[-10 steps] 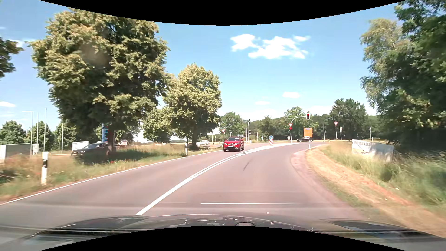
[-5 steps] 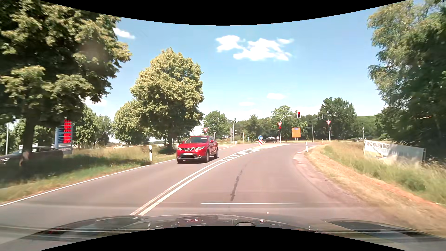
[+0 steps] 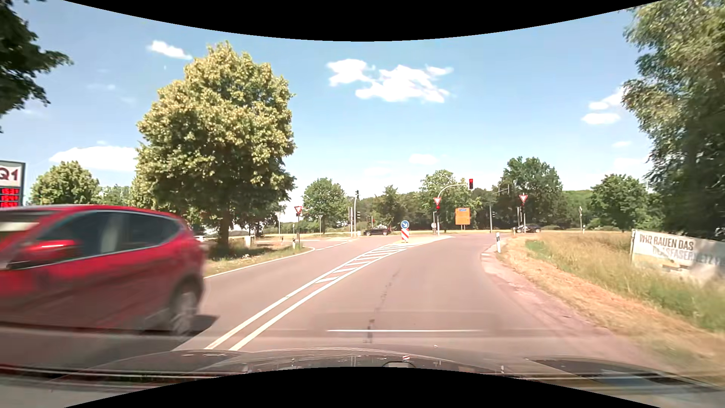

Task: Follow the waypoints while adhering to traffic rules and regulations

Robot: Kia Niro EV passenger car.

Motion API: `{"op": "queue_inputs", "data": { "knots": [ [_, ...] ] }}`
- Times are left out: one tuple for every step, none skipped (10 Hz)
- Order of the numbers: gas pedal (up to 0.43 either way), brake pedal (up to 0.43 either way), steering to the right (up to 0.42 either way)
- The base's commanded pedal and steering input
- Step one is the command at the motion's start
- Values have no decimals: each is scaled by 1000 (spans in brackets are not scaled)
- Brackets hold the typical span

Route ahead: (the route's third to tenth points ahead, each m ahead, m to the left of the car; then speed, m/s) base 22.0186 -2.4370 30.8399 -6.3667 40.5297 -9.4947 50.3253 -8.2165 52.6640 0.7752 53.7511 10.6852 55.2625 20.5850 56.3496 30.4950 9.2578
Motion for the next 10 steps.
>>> {"op": "queue_inputs", "data": {
  "knots": [
    [0,0,66],
    [0,0,63],
    [0,0,63],
    [0,0,64],
    [0,0,65],
    [0,0,65],
    [0,0,64],
    [0,0,64],
    [20,0,65],
    [28,0,64]
  ]
}}
